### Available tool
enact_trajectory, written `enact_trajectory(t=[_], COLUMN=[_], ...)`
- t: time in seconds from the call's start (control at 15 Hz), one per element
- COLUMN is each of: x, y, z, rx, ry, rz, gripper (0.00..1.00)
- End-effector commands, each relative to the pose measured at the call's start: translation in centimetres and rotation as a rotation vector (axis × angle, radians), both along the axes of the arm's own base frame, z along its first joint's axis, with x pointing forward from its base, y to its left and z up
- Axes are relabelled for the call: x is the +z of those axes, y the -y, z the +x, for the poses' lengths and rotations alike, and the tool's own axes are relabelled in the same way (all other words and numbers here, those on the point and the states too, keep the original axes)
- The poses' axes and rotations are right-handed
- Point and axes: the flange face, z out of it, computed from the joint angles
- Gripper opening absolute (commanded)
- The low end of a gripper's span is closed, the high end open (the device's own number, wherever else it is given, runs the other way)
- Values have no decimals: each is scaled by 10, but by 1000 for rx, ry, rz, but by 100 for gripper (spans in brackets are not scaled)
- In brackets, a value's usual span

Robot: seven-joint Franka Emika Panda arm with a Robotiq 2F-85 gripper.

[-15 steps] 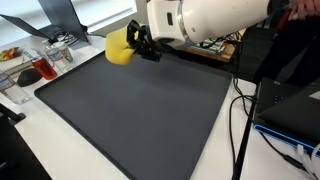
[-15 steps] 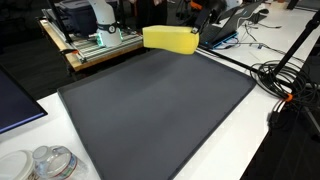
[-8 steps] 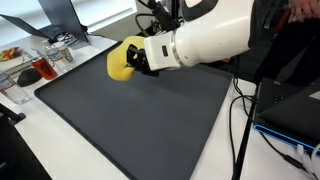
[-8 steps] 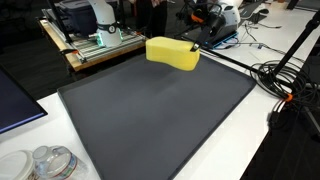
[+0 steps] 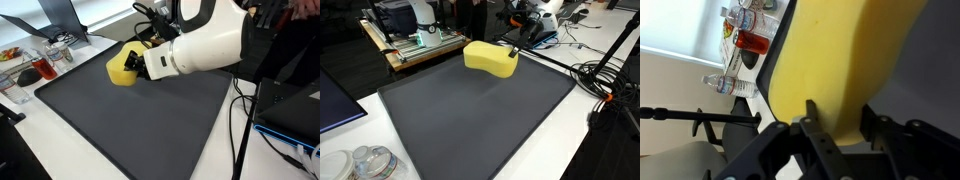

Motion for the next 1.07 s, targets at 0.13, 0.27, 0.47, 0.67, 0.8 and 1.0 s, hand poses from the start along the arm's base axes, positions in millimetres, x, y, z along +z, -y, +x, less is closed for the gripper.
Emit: enact_trajectory(t=[0.13, 0.27, 0.47, 0.67, 0.8, 1.0], x=[4, 4, 6, 15, 33, 69], y=[-5, -6, -8, -15, -26, -40], z=[5, 5, 5, 1, -5, -14], rx=[0, -1, -5, -14, -51, -51], ry=[-35, -38, -41, -65, -114, -137], rz=[21, 25, 34, 105, 214, 365], gripper=[88, 100, 100, 100, 100, 100])
